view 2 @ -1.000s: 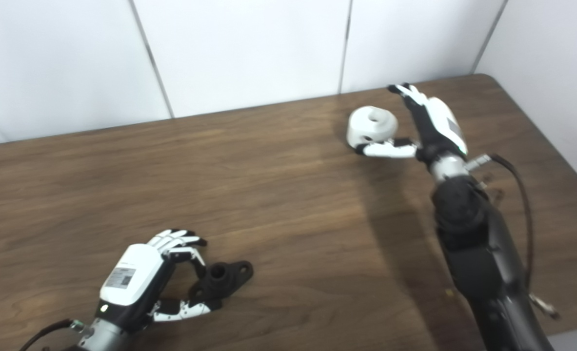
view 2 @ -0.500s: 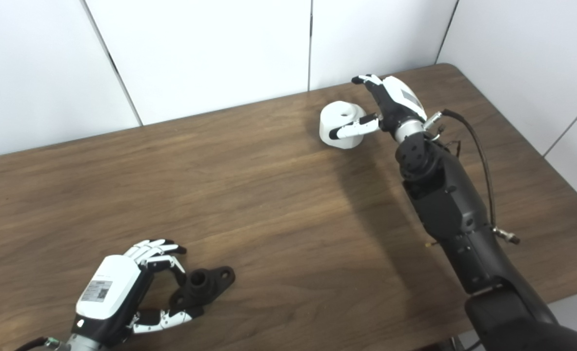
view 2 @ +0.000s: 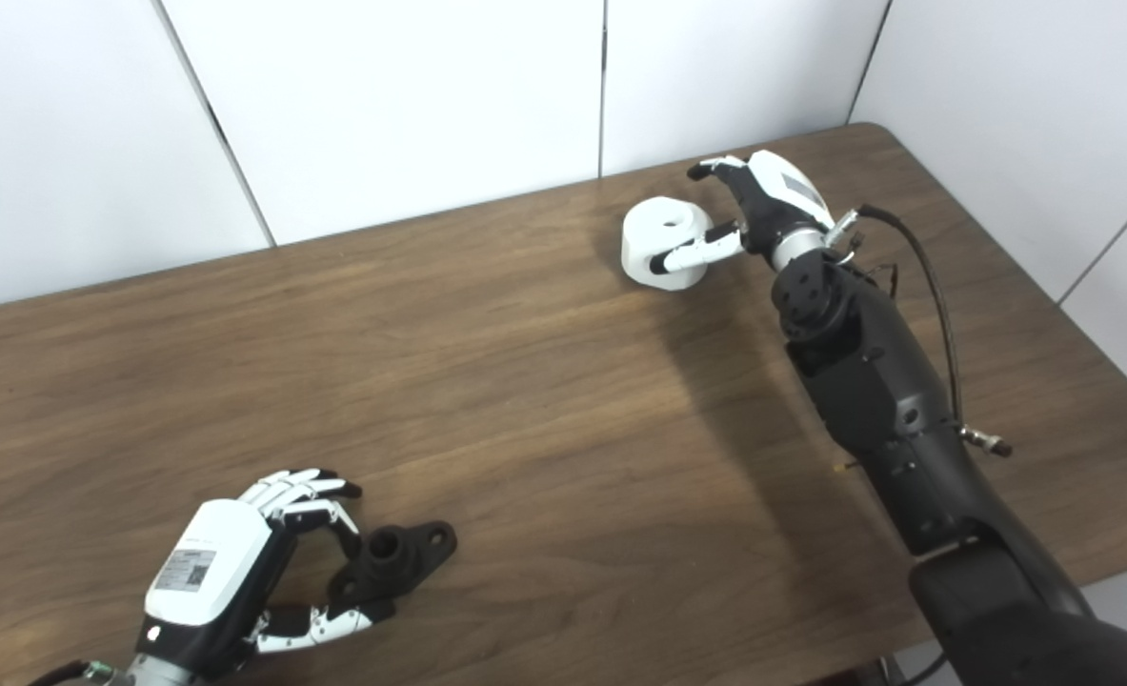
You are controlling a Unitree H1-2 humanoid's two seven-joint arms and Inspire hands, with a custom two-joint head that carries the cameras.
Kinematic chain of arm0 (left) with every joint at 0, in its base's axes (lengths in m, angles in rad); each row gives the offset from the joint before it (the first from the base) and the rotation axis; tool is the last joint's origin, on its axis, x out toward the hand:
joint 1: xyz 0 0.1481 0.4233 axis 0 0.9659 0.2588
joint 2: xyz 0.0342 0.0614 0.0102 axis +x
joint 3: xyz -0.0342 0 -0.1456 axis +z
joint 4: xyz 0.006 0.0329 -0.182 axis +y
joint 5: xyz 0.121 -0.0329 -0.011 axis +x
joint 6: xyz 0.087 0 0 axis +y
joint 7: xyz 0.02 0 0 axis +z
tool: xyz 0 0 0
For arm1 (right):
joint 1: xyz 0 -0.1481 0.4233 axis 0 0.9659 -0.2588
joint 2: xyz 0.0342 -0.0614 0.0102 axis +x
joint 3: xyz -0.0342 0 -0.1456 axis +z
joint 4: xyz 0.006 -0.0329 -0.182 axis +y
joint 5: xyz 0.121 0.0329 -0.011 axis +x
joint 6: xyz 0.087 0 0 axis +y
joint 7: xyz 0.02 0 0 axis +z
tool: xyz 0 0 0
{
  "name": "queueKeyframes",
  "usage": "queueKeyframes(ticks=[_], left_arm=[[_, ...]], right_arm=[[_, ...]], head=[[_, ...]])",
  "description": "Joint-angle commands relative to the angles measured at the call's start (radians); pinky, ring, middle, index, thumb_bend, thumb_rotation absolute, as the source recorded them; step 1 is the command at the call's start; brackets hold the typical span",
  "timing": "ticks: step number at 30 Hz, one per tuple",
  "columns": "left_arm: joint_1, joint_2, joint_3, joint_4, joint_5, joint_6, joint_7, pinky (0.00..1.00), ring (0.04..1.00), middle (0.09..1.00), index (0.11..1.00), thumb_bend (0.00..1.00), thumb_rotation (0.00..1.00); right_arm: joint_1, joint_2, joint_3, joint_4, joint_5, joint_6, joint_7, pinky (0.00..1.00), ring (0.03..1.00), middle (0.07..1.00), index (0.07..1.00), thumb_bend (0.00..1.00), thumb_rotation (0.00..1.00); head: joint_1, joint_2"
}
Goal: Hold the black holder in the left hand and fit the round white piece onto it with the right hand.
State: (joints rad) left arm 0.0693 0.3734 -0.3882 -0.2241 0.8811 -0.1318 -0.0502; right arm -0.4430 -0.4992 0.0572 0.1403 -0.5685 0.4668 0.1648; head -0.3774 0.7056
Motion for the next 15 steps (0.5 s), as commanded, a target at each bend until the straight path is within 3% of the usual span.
queueKeyframes(ticks=[1,15], left_arm=[[0.026,0.048,0.017,0.046,0.048,0.04,-0.05,0.85,0.827,0.758,0.487,0.52,0.05],[0.026,0.042,0.018,0.031,0.051,0.049,-0.06,0.85,0.828,0.754,0.487,0.52,0.05]], right_arm=[[-0.048,-0.035,-0.002,-0.021,-0.01,-0.023,-0.022,0.85,0.993,0.919,0.797,0.91,0.33],[-0.041,-0.046,0.015,-0.026,0.0,-0.032,-0.018,0.85,0.975,0.89,0.746,0.88,0.3]], head=[[0.001,0.0],[0.003,0.005]])
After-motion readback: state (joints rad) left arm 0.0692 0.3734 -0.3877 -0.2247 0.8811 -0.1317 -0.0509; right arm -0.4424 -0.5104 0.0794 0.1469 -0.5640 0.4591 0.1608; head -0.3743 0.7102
